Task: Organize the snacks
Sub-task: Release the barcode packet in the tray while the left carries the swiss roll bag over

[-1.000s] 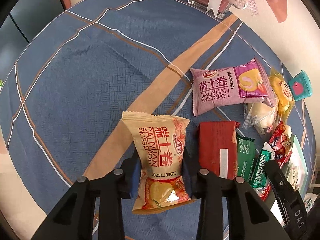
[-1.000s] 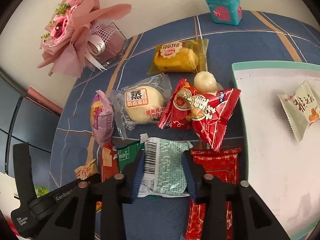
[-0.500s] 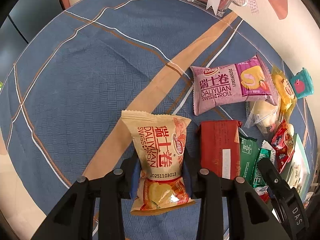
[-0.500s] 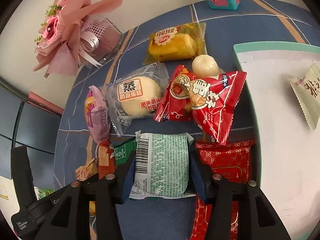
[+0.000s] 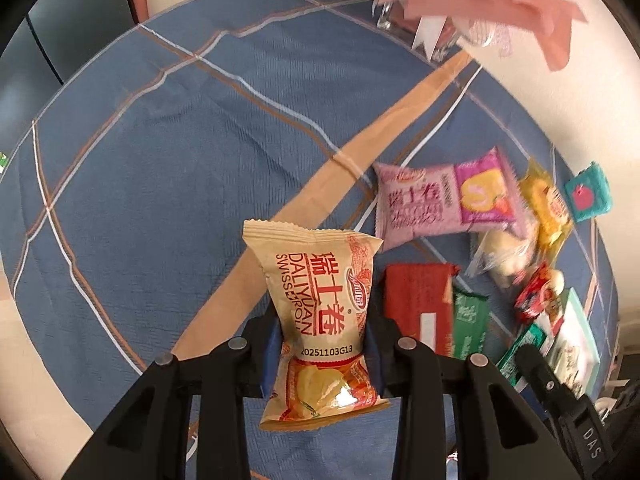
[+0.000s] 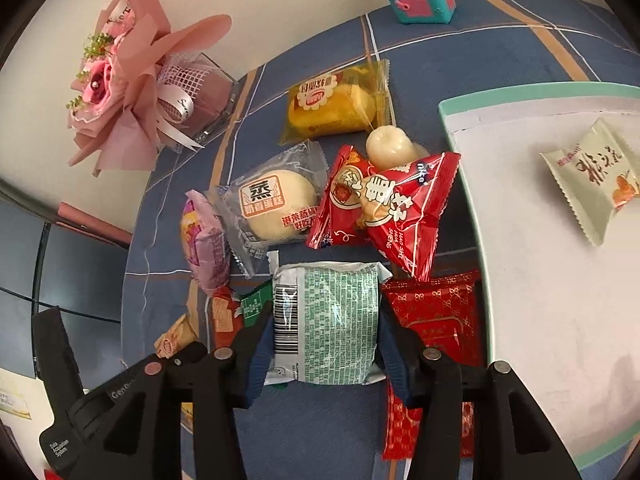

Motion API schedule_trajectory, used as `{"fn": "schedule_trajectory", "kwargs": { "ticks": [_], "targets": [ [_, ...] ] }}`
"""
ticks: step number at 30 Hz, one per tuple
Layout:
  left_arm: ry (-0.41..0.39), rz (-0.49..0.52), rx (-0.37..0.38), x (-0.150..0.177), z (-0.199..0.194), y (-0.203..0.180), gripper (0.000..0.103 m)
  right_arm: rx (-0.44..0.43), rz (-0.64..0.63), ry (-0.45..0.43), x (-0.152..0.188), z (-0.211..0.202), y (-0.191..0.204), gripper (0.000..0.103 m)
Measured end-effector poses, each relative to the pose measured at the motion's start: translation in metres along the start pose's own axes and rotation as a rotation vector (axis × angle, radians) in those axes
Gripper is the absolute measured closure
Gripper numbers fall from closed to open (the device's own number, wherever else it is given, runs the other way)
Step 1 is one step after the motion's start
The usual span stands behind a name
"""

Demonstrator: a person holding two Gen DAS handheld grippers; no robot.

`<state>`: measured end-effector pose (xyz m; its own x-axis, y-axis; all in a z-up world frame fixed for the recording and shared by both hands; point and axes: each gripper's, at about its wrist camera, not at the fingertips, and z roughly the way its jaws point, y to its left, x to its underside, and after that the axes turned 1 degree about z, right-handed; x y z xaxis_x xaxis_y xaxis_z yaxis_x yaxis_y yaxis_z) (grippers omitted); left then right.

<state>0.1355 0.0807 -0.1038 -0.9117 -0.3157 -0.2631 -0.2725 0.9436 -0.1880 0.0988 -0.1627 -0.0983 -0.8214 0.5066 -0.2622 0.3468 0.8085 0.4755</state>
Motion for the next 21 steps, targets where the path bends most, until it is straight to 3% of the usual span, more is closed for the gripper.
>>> {"fn": "schedule_trajectory", "kwargs": {
  "ticks": [11, 21],
  "targets": [
    [-0.090, 0.014, 0.036, 0.004, -0.040, -0.016, 0.067, 0.034, -0.027, -0.003, 0.000, -0.033, 0.007, 0.051],
    [-0.097, 0.066, 0.063, 0.018, -0.049, -0.052, 0.067, 0.088, -0.048, -0.035, -0.006, -0.068, -0.001, 0.051]
  ]
}}
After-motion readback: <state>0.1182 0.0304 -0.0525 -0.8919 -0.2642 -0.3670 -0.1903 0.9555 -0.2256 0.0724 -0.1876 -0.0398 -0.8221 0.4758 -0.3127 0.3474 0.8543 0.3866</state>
